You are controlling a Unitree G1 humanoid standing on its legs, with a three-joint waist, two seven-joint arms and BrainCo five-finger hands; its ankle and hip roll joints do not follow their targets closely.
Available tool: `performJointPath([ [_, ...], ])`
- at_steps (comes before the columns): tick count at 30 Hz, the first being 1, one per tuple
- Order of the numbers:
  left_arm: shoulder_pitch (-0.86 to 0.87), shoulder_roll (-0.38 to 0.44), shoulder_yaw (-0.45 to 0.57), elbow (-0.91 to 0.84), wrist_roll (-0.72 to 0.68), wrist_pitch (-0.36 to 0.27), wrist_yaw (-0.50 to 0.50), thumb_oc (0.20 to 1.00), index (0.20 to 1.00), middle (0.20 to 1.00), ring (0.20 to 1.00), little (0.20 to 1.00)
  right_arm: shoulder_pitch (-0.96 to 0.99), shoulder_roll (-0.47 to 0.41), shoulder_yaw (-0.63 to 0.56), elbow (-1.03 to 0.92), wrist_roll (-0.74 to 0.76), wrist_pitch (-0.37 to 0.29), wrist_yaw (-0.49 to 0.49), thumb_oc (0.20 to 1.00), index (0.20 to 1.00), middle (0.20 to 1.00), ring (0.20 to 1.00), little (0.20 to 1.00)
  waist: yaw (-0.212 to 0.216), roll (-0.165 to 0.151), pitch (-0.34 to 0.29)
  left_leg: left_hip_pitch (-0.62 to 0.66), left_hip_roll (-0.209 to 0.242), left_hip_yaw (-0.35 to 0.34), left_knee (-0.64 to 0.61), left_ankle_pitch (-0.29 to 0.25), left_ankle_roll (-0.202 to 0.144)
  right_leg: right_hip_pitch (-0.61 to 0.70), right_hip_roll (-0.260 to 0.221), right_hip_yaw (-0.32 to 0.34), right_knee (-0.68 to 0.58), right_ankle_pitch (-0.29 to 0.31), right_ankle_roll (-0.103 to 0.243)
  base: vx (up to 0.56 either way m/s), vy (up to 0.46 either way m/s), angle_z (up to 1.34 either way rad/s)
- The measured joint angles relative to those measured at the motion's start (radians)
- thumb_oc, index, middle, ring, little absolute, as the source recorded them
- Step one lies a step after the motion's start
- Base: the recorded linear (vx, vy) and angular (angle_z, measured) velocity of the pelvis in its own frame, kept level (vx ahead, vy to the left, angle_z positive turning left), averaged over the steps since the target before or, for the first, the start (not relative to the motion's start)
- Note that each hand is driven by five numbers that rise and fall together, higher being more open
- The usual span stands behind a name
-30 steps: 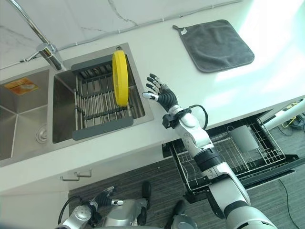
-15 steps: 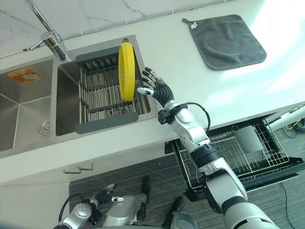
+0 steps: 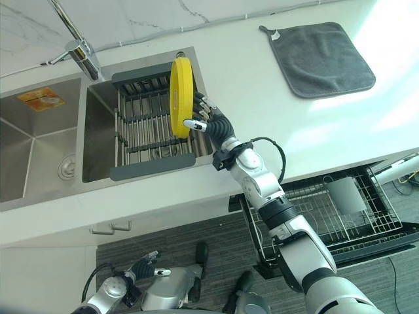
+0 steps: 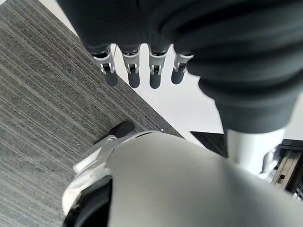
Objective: Place the dishes in the dishwasher.
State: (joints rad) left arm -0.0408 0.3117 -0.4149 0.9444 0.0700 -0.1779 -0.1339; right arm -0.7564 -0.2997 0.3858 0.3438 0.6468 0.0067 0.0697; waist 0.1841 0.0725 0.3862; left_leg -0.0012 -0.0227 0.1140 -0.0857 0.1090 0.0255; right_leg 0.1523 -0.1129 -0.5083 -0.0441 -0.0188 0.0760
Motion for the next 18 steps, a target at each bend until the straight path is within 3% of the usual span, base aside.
performJointPath([
  [18,-0.011,0.011,-0.047,-0.005,0.071,0.001,0.006,1.000,1.000,1.000,1.000,1.000,-0.065,0.019,0.032,0.080,-0.039,0.006,-0.045,1.000,1.000,1.000,1.000,1.000,0.020,0.014,0.005,0.003,-0.004,-0.026,0.000,0.005,-0.001,0.009,-0.003,-0.011,0.013,-0.006,0.002,0.04,0.007,0.04],
])
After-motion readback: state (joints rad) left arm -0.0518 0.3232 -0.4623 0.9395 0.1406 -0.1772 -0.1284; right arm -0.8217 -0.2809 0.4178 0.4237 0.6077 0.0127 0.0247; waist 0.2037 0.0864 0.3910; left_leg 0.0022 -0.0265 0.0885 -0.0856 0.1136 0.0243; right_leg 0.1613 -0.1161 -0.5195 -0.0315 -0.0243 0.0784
